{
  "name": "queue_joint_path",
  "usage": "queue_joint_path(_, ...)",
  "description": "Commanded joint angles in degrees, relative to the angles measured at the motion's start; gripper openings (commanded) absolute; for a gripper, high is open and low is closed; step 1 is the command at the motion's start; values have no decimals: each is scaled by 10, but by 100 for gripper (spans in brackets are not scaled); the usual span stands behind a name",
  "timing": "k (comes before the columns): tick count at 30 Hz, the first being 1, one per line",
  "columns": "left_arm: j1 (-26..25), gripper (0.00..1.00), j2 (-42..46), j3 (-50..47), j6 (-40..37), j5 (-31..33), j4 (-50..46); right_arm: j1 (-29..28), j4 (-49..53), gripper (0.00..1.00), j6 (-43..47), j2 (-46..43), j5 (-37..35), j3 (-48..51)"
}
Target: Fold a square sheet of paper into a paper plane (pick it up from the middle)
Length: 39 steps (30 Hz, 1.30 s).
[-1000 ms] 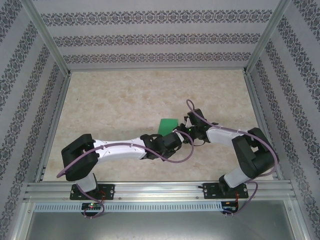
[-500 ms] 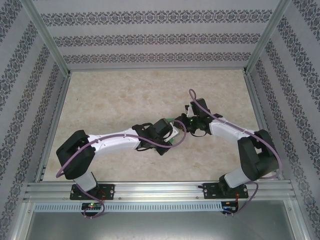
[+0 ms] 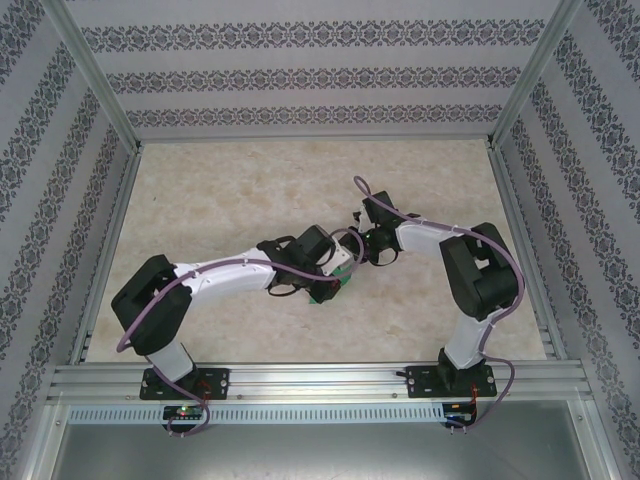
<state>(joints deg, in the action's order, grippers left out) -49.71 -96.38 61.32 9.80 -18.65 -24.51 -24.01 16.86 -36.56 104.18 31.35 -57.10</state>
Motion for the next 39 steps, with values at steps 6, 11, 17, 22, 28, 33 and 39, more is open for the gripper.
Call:
queue_joint_path(6,50,0,-61,23,1,-89,15,-7,19,18,44,40,-8,-14)
queue_joint_path(11,65,0,-81,39,-3,-90,11,-7,17,19,45,42,-9,-9)
queue_joint_path(17,81,0,-81,45,-6,-69,2,-6,19,19,49,41,-11,-5)
queue_joint_path(22,86,0,-86,49,-15,-63,-10,-5,19,19,51,40,-11,-2)
queue_joint_path(28,88,0,-91,50,-21,-32,-16,-5,20,19,50,37,-11,-3)
queue_joint_path(33,92,0,-100,61,-26,-26,-28,-4,19,19,47,35,-10,-3)
queue_joint_path(39,93,0,-107,63,-27,-7,-27,-5,17,20,45,35,-5,-3)
